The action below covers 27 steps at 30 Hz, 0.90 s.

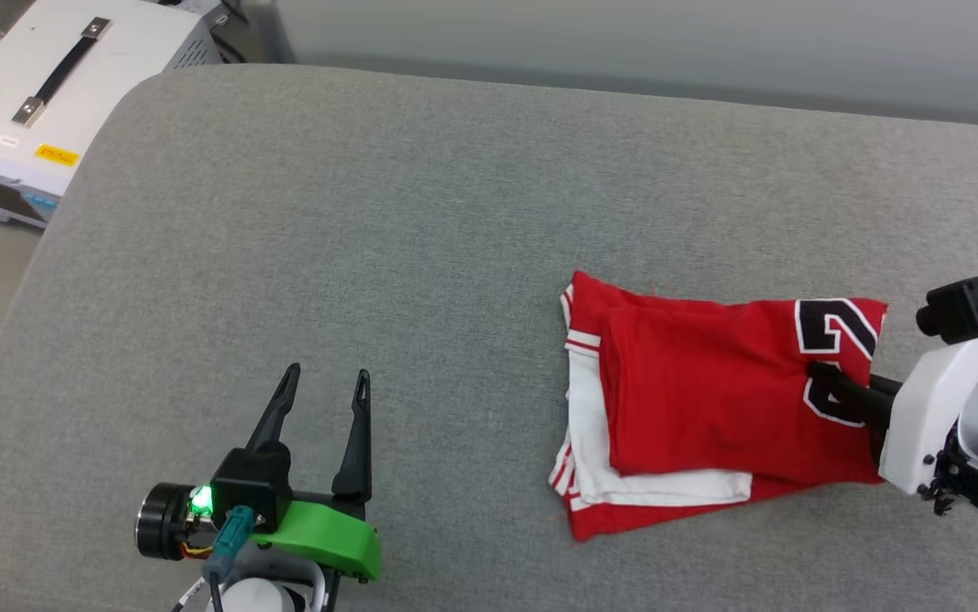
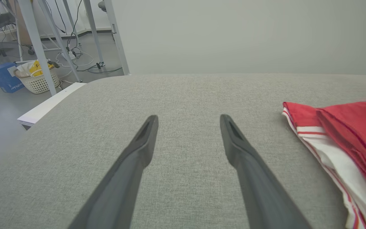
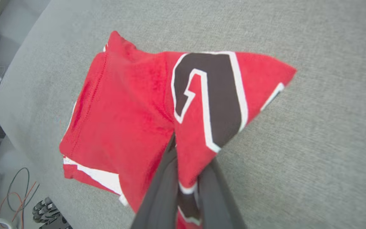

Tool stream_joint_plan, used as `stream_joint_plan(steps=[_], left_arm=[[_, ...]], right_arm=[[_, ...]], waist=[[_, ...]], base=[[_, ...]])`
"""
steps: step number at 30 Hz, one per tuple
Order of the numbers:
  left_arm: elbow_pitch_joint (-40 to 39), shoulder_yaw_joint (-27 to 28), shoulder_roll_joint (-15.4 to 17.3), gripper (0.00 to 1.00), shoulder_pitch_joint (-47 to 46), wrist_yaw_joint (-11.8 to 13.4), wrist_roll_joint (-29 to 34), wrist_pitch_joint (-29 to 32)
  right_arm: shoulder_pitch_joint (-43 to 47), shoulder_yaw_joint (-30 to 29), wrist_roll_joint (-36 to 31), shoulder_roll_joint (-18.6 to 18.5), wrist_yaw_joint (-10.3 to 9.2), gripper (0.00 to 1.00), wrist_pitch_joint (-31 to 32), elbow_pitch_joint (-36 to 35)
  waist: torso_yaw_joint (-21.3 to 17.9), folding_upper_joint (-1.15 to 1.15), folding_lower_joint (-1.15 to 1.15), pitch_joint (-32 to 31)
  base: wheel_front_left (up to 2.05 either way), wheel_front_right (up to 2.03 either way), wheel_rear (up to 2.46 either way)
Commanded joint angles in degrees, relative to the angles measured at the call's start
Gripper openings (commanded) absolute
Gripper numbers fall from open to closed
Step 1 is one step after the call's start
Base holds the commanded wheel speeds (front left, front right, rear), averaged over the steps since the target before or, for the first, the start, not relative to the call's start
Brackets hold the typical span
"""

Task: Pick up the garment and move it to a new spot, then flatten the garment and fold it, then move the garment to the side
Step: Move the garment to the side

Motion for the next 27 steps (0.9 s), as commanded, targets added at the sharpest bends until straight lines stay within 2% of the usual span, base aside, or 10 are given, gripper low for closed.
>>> stream_joint_plan(steps=[1, 9, 15, 22, 27], left_arm=[[-0.1, 0.2, -0.3, 1.0, 0.4, 0.3, -0.6, -0.3], [-1.2, 0.4, -0.3, 1.0, 0.5, 0.4, -0.4, -0.3], [-2.3, 0.6, -0.3, 1.0, -0.6, 0.2, 0.2, -0.3], [-4.2, 1.3, 0.7, 1.0, -2.9, -0.3, 1.1, -0.3], [-6.1, 1.5, 1.4, 1.0, -5.3, -0.5, 1.7, -0.3]], right_arm=[[-1.2, 0.3, -0.4, -1.3, -0.05, 0.0, -0.6, -0.6], [-3.6, -0.5, -0.7, -8.0, -0.05, 0.0, 1.7, -3.6], [-4.7, -3.0, -0.5, -10.8, -0.05, 0.0, 2.9, -3.4], [-6.6, -6.3, -2.2, -13.3, -0.05, 0.0, 3.3, 0.2], [-9.0, -8.7, -5.4, -15.8, -0.05, 0.0, 2.8, 5.9]], waist=[[-3.1, 0.0, 0.0, -1.2], [-10.6, 0.0, 0.0, -0.9], [-14.7, 0.0, 0.0, 1.6], [-16.5, 0.0, 0.0, 7.0], [-16.3, 0.0, 0.0, 11.8]], base=[[0.0, 0.0, 0.0], [0.0, 0.0, 0.0], [0.0, 0.0, 0.0], [0.0, 0.0, 0.0], [0.0, 0.0, 0.0]])
